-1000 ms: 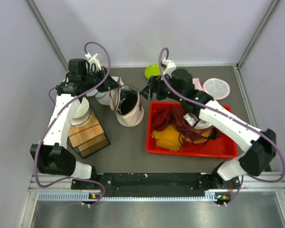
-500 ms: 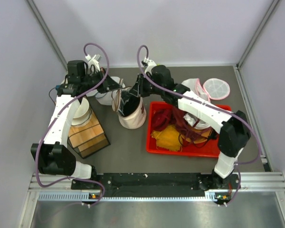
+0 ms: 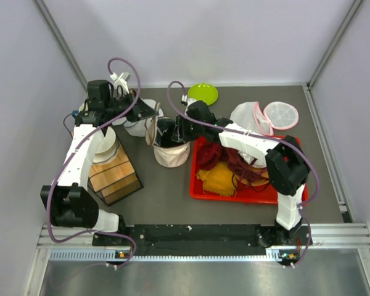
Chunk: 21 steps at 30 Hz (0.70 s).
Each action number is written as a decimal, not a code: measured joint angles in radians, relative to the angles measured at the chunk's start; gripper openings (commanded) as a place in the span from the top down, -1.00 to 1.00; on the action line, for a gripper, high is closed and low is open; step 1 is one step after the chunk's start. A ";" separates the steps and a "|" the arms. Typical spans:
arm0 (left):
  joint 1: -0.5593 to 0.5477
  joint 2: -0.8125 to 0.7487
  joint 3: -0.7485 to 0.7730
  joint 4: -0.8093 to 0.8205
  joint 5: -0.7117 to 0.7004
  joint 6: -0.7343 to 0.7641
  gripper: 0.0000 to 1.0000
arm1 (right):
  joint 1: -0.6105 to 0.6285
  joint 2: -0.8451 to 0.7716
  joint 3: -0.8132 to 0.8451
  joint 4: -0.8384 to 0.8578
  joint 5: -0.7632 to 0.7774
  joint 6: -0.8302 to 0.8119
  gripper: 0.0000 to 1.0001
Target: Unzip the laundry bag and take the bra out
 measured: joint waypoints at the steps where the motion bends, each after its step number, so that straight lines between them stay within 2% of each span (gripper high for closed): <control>1: 0.002 -0.001 -0.002 0.002 0.001 -0.003 1.00 | 0.000 0.000 0.000 0.001 0.005 -0.001 0.03; 6: 0.008 -0.005 -0.008 0.011 0.004 -0.008 1.00 | 0.001 0.000 -0.001 0.000 0.013 0.000 -0.47; 9: 0.008 -0.006 -0.008 0.018 0.011 -0.011 1.00 | 0.005 0.001 0.002 -0.014 0.029 -0.006 -0.56; 13: 0.008 -0.012 -0.013 0.024 0.013 -0.014 1.00 | 0.020 0.040 0.046 -0.050 0.062 -0.017 -0.56; 17: 0.008 -0.021 -0.034 0.037 0.019 -0.018 1.00 | 0.036 0.111 0.059 -0.051 0.071 -0.007 -0.46; 20: 0.008 -0.021 -0.052 0.055 0.026 -0.030 1.00 | 0.043 0.149 0.063 -0.022 0.069 0.007 -0.20; 21: 0.008 -0.021 -0.057 0.059 0.029 -0.034 1.00 | 0.045 0.156 0.065 -0.021 0.067 0.012 0.03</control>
